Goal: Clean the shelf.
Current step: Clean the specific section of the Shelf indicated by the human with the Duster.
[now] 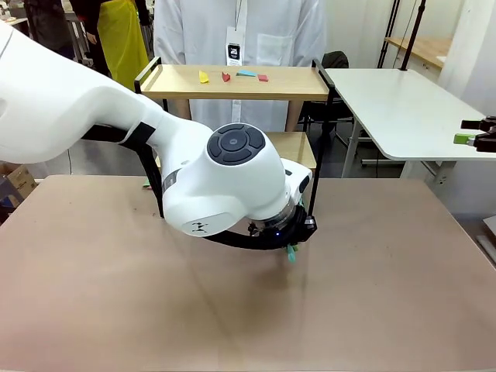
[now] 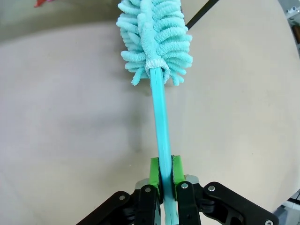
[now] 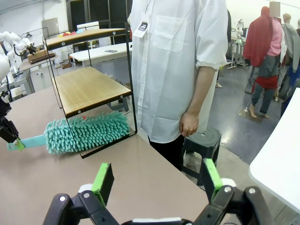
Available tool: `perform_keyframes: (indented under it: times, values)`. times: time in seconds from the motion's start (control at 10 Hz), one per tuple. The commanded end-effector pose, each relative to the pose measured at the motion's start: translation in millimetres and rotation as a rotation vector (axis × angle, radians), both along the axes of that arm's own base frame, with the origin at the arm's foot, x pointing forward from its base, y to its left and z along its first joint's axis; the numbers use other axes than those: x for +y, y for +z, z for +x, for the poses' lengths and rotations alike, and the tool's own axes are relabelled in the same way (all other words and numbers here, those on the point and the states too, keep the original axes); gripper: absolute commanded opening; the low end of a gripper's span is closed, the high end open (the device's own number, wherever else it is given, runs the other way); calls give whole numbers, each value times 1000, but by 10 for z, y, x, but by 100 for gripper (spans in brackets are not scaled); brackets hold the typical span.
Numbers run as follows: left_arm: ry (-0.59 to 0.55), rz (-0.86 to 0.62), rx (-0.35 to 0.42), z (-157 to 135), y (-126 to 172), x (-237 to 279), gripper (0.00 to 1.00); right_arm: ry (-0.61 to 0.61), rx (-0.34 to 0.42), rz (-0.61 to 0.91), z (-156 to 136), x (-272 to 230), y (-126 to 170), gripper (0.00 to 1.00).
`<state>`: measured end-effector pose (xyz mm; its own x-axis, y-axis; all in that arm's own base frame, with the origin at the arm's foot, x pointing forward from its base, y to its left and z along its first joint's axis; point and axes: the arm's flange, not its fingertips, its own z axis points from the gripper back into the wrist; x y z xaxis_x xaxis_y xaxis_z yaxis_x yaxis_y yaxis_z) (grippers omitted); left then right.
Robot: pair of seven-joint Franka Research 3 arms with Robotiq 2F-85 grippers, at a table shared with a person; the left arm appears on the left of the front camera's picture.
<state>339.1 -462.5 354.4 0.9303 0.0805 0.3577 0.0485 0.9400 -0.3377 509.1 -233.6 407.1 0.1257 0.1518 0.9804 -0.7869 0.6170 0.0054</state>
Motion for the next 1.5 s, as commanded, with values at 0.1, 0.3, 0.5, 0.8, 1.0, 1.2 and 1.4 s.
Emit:
perform_keyframes:
  times: [0.1,0.3,0.5,0.8,1.0,1.2,1.4]
  values:
    - [2,42,68,95,-29,346,13,-1,7,-13,2,18,34,100]
    - [30,82,91,141,-50,591,13,-1,7,-13,2,18,34,100]
    - [73,64,118,170,-6,919,13,-1,7,-13,2,18,34,100]
    - [116,90,156,152,-7,1318,13,-1,7,-13,2,18,34,100]
    - [168,119,175,136,14,1622,13,-1,7,-13,2,18,34,100]
    - [228,147,187,164,62,1921,13,-1,7,-13,2,18,34,100]
    - [272,209,213,192,86,2142,13,-1,7,-13,2,18,34,100]
